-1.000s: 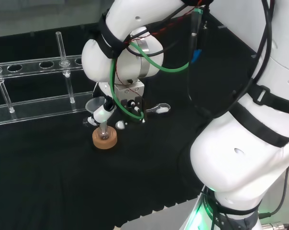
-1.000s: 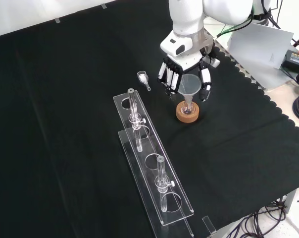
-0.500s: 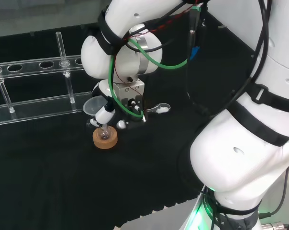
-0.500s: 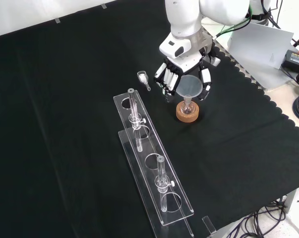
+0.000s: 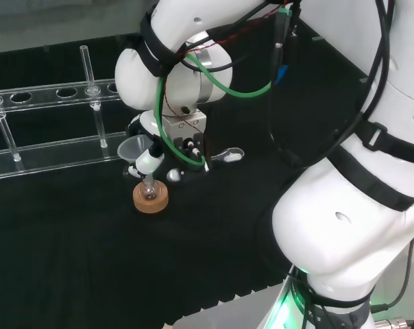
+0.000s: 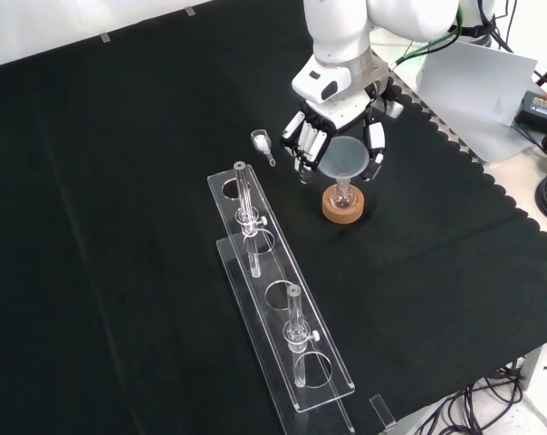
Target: Place the funnel on the round-bottom flask.
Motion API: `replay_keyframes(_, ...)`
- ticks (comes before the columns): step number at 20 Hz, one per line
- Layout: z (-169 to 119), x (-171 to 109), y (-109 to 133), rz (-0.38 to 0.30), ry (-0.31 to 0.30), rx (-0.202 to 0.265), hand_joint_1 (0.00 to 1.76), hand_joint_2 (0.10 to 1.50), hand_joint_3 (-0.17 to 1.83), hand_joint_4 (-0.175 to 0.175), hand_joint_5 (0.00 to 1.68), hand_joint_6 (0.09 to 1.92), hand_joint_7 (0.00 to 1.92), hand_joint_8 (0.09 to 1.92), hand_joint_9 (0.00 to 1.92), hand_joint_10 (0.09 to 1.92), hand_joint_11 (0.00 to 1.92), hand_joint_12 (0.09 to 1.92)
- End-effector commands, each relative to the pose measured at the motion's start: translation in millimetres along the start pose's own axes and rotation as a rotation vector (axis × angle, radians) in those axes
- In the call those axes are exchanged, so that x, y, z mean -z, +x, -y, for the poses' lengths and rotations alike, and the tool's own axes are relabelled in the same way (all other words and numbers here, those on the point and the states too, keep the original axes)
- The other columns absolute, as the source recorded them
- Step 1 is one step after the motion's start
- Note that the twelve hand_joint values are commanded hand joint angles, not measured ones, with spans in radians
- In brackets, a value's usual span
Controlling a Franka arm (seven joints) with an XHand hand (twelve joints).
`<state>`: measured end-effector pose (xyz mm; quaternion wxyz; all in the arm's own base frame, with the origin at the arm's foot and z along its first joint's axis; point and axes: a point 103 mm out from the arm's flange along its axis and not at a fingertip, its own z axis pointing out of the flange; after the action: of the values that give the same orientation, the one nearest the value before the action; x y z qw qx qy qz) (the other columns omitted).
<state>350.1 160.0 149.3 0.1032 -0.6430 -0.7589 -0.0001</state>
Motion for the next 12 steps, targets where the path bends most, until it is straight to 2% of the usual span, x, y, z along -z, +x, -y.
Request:
replay_keyframes(1,1,13,4,-0.015,-0.016,0.025,0.74,0.47,0.52,0.0,0.5,0.09,0.82,0.09,0.82,0.09,0.26,1.42)
replay_keyframes(8,3,32,8,-0.021,-0.048,0.058,0.65,0.51,0.4,-0.006,0.38,0.09,0.72,0.09,0.73,0.09,0.18,1.46)
replay_keyframes(12,7,60,11,-0.004,-0.09,0.092,0.61,0.54,0.33,-0.006,0.3,0.09,0.64,0.09,0.65,0.09,0.13,1.49)
